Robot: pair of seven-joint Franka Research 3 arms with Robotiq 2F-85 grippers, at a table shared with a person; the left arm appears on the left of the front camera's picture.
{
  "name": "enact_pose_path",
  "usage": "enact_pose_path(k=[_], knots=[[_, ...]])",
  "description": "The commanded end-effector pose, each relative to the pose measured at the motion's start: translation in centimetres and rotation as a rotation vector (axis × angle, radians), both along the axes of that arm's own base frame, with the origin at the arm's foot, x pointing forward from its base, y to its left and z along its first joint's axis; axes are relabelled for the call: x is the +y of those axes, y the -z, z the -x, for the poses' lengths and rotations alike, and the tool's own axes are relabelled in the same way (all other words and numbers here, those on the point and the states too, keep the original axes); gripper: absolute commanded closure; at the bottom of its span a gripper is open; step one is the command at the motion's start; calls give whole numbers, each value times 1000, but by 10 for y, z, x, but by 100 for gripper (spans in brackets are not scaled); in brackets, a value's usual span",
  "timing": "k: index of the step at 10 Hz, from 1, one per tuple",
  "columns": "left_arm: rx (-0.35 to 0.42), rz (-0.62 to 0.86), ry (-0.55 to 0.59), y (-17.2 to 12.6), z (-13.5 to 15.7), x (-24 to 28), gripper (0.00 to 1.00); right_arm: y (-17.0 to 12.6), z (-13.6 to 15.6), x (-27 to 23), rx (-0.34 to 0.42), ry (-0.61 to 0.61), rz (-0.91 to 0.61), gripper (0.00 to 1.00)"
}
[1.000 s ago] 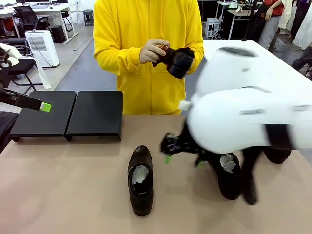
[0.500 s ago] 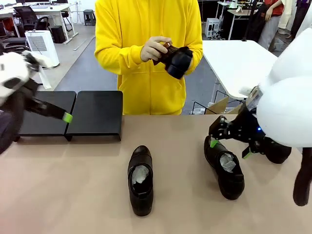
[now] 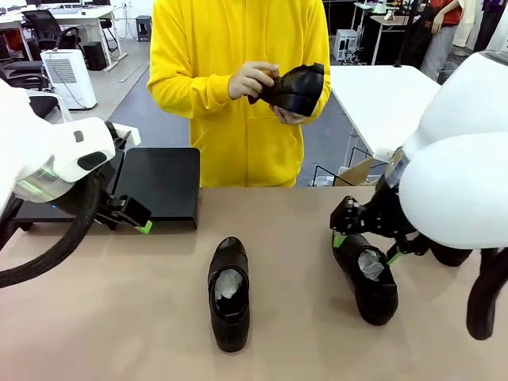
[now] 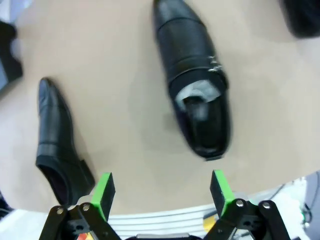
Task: Organize the shoes by placing them on the stand.
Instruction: Place the Shoe from the middle of the table onto the Shoes Stand.
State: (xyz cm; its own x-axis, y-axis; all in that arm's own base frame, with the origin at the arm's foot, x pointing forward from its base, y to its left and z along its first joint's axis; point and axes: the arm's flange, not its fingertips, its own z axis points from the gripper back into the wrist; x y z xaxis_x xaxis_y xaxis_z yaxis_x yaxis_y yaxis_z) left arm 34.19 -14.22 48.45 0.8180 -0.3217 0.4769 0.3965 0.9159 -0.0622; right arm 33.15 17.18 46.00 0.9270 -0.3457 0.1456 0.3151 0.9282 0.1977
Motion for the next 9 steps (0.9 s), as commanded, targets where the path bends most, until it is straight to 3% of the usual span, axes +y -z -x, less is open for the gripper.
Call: enact_pose_path(k=[1,4,5,9], knots=[[17,-4,1,3,4,-9,0,-29,3,-76,-3,204,61,0],[153,77,-40,25,19,-88,0,-46,-2,-120,-13,363,-38,0],[207,83,-77,30,16,-122,0,-40,-1,-110,-18,257,18,0],[355,76,-193,63,-8,-203,0,-40,-1,-110,-18,257,18,0]])
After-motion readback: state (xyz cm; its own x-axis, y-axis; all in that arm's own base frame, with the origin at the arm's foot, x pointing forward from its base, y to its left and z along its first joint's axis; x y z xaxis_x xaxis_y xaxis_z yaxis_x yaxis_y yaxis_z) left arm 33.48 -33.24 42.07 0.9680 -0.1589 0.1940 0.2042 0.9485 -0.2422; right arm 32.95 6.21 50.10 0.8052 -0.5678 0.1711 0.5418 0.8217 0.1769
